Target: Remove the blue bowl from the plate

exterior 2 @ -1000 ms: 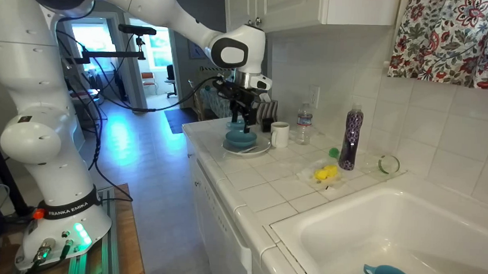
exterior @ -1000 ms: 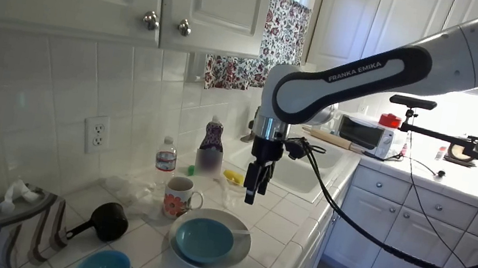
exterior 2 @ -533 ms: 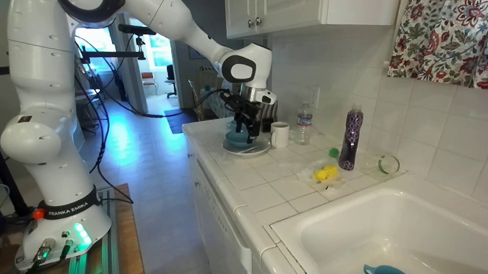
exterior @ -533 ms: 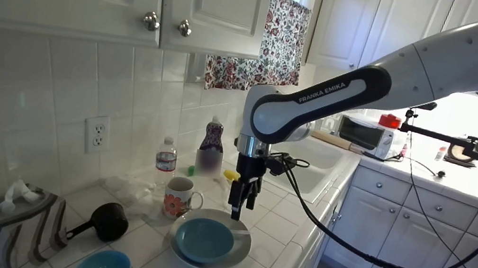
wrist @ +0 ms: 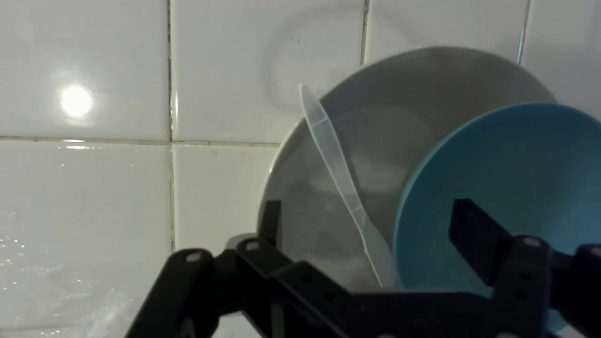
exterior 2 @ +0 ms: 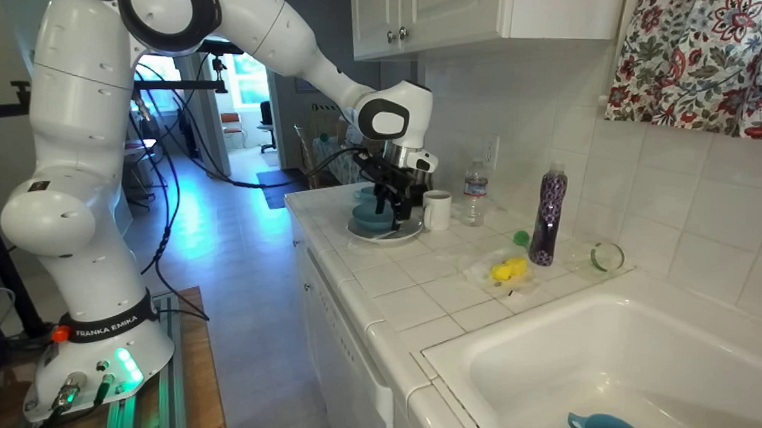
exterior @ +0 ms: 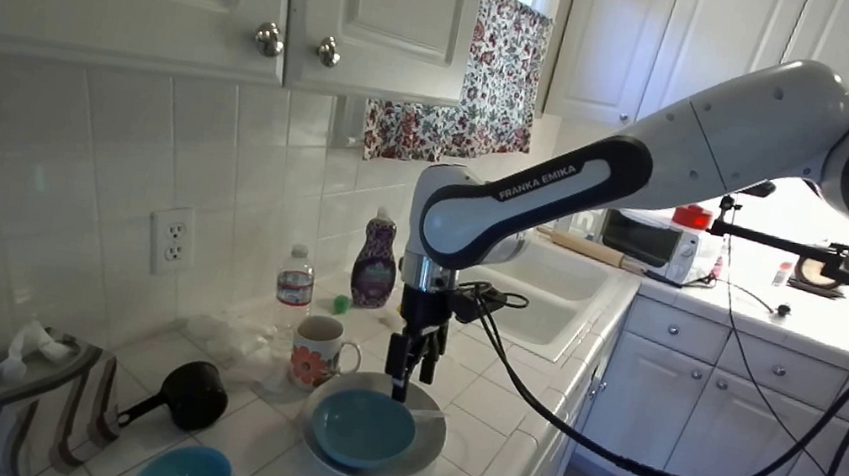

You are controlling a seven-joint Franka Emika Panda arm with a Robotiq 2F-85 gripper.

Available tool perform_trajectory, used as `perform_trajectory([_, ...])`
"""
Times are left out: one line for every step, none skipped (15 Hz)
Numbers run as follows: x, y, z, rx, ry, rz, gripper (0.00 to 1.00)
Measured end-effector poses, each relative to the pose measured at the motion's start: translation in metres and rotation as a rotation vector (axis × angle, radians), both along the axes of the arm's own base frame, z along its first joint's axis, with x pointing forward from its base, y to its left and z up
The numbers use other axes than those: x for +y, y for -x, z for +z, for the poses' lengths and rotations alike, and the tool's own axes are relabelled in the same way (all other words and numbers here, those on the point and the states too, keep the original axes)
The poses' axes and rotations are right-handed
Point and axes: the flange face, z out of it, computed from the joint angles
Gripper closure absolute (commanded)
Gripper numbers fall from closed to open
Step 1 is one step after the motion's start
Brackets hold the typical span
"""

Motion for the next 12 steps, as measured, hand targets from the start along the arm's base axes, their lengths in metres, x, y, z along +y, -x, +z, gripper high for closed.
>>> perform_trajectory([0.001, -0.003, -0.001, -0.001, 0.0, -0.001, 0.38])
perform_trajectory([0.001, -0.005, -0.002, -0.002, 0.0, -0.003, 0.41])
perform_trajectory([0.002, -0.008, -0.002, -0.004, 0.0, -0.003, 0.36])
perform_trajectory([0.003, -0.01, -0.002, -0.007, -0.001, -0.002, 0.29])
perform_trajectory([0.006, -0.013, 0.0, -0.013, -0.002, 0.002, 0.19])
perform_trajectory([0.01, -0.015, 0.003, -0.02, -0.004, 0.008, 0.2])
perform_trajectory([0.016, -0.018, 0.007, -0.03, -0.007, 0.015, 0.17])
perform_trajectory([0.023, -0.021, 0.01, -0.036, -0.011, 0.022, 0.17])
perform_trajectory([0.031, -0.022, 0.013, -0.041, -0.014, 0.027, 0.18])
perform_trajectory([0.039, -0.023, 0.015, -0.045, -0.017, 0.032, 0.19])
perform_trajectory([0.046, -0.024, 0.017, -0.047, -0.02, 0.036, 0.22])
perform_trajectory([0.051, -0.024, 0.017, -0.048, -0.023, 0.04, 0.23])
